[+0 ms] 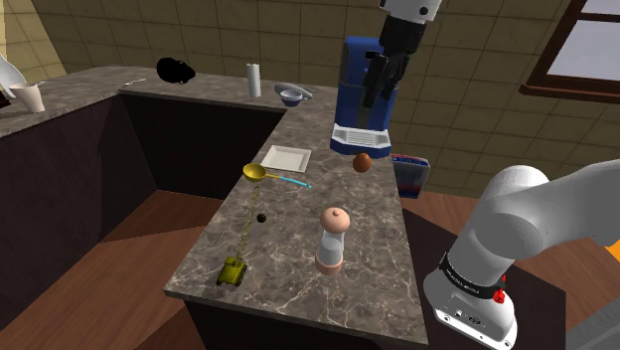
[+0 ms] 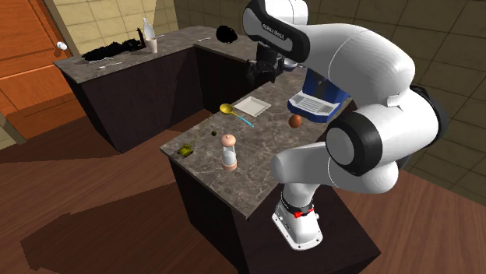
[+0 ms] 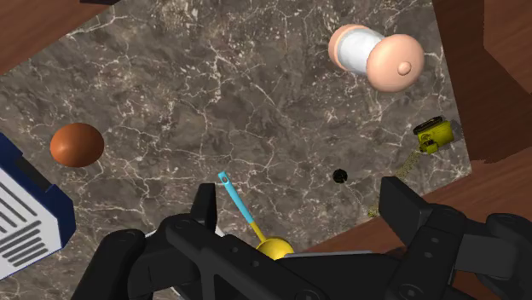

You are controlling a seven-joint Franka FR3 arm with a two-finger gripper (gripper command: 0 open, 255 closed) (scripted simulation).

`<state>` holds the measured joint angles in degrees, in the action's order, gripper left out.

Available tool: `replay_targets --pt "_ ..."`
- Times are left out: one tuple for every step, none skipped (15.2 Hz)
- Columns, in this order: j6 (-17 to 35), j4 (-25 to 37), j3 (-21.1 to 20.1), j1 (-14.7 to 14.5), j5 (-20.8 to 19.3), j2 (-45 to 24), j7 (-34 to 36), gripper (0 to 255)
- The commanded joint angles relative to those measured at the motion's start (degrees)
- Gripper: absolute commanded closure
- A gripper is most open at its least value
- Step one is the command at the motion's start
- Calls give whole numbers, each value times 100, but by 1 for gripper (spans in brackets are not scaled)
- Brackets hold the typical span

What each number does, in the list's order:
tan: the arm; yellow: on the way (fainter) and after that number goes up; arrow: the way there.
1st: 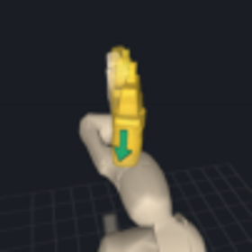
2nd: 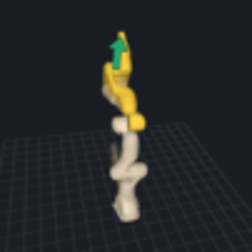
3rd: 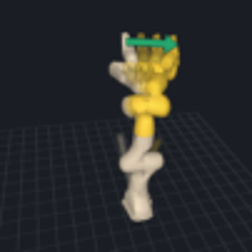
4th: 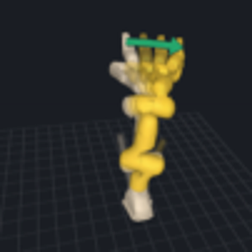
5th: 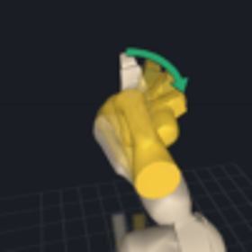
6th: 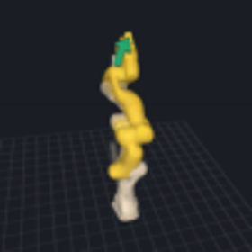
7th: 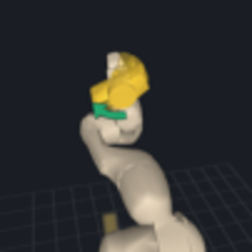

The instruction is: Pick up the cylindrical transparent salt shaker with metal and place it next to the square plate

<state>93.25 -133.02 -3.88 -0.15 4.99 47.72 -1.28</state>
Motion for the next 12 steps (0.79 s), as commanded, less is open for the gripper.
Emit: replay_targets --pt "0 0 0 0 0 0 0 0" --pt "98 -147 -120 -19 45 30 121 0" --pt "198 -288 -242 -40 93 53 243 0" --pt "299 -422 -366 -63 142 68 366 0" --pt "401 -550 -492 -87 194 75 489 0" --pt "504 -672 -620 -112 248 74 612 0" --pt "610 -788 -749 -138 304 64 736 0" --pt "717 -897 -881 -164 361 46 860 0" --pt "827 -999 -1015 -191 419 18 985 0" --pt "939 -1095 -1150 -218 478 -19 1112 0" --pt "1053 -1184 -1288 -245 537 -65 1238 0" --pt "1170 -1265 -1428 -272 596 -122 1367 0"
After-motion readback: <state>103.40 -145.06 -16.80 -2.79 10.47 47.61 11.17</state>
